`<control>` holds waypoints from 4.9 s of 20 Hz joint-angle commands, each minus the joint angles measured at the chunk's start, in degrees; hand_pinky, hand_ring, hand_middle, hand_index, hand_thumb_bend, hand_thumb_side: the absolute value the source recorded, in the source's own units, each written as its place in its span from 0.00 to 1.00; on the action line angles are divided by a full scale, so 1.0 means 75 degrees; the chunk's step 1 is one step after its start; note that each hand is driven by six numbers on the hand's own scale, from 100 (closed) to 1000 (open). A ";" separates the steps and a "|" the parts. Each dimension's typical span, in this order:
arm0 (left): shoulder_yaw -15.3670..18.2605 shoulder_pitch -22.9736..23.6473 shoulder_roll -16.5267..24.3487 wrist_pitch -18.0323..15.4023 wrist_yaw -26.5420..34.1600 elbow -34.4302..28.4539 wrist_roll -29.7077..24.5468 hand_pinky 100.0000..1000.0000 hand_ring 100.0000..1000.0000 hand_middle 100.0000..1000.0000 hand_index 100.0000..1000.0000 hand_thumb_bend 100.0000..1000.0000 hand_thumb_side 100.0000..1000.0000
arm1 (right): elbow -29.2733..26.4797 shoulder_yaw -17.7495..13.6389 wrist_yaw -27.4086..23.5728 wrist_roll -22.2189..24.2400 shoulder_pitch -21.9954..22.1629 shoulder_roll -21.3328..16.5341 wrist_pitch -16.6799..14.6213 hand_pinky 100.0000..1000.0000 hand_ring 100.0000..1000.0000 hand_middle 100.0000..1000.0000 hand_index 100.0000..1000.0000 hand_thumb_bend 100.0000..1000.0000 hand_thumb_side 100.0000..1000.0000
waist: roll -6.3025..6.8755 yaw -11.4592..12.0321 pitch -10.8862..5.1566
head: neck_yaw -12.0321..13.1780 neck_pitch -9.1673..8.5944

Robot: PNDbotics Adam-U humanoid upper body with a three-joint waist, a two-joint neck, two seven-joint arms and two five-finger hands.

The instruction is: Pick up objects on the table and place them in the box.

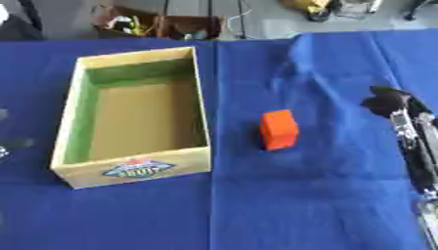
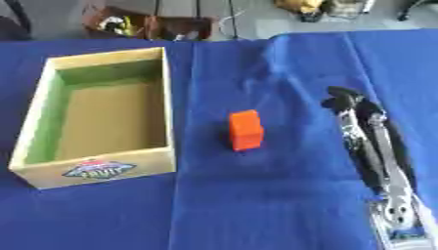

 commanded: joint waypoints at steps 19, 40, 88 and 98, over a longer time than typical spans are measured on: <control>0.0017 0.0006 0.0044 0.0013 -0.0016 -0.0142 0.0001 0.58 0.87 0.79 0.69 0.00 1.00 | -0.0198 0.0319 0.2406 0.2198 -0.1188 -0.1696 -0.0984 0.79 0.81 0.72 0.87 0.00 0.85 | -0.0043 -0.0004 -0.0191 | -0.0021 -0.0057; -0.0092 0.0088 0.0085 0.0089 0.0055 -0.0142 -0.0149 0.58 0.88 0.79 0.69 0.00 1.00 | 0.0708 0.1152 0.2421 0.6462 -0.3466 -0.3692 -0.2100 0.85 0.87 0.80 0.98 0.09 0.97 | -0.0097 0.0083 -0.0270 | -0.0118 0.0024; -0.0202 0.0123 0.0117 0.0201 0.0118 -0.0142 -0.0285 0.58 0.88 0.80 0.70 0.00 0.99 | 0.3409 0.3626 0.3409 0.6985 -0.5097 -0.4065 -0.2482 0.80 0.80 0.76 0.93 0.34 0.86 | -0.0166 0.0236 -0.0278 | -0.0221 0.0084; -0.0200 0.0102 0.0103 0.0237 0.0111 -0.0142 -0.0306 0.58 0.88 0.80 0.69 0.00 1.00 | 0.3442 0.3665 0.3187 0.6931 -0.5011 -0.3908 -0.2283 0.79 0.78 0.70 0.89 0.30 0.90 | -0.0160 0.0252 -0.0211 | -0.0213 0.0094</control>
